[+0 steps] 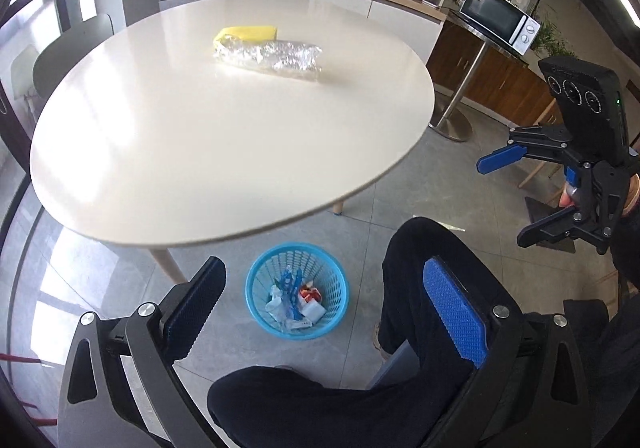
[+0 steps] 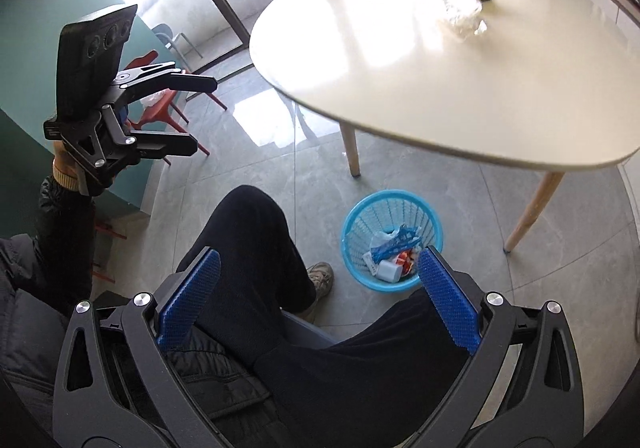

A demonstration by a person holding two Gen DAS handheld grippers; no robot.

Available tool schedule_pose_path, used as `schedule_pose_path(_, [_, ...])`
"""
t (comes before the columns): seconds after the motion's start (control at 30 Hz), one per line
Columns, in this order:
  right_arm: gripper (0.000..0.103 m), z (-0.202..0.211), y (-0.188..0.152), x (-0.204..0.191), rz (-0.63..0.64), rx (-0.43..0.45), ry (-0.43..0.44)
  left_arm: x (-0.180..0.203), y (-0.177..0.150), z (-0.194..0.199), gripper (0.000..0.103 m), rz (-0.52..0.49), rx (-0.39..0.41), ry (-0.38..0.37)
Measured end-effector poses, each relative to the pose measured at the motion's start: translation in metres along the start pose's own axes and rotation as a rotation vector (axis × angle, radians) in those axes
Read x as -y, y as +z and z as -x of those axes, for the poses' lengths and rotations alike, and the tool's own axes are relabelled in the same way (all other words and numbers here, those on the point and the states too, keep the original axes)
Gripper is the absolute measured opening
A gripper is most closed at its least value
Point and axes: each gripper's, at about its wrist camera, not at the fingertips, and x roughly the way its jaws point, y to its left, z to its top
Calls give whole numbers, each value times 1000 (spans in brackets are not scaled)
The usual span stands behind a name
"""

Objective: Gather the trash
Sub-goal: 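Raise both tools from the wastebasket back toward the table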

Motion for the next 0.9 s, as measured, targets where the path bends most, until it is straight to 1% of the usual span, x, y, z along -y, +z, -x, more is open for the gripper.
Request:
schedule_pose_path(0.13, [95, 13, 31, 16, 13, 34, -31, -5, 33, -1, 97, -6, 28, 6])
schedule_pose_path(0.23, [95, 14, 54, 30, 12, 46, -43, -12, 58, -10, 97, -1, 37, 17])
schedule_pose_path(0.33, [95, 10, 77, 47, 17, 61, -57, -24, 82, -19, 97, 33, 42, 16])
schedule_pose_path(0.43, [95, 9, 103, 68, 13, 75, -62, -37, 109, -34, 97, 80, 55, 46])
schedule_pose_path(0.6, [95, 7, 152, 101, 15, 118, -115, -56, 146, -62, 97, 138, 61, 45])
schedule_pose_path(0.67, [95, 3, 173, 117, 22, 130, -138, -59, 158, -72, 97, 155, 60, 56])
schedule_pose_path(0.8, [95, -10, 215, 146, 37, 145, -163, -66, 176, -92, 97, 177, 47, 47])
schedule_pose_path(0.9, [95, -25, 243, 162, 54, 140, -163, -71, 186, -106, 97, 192, 37, 85])
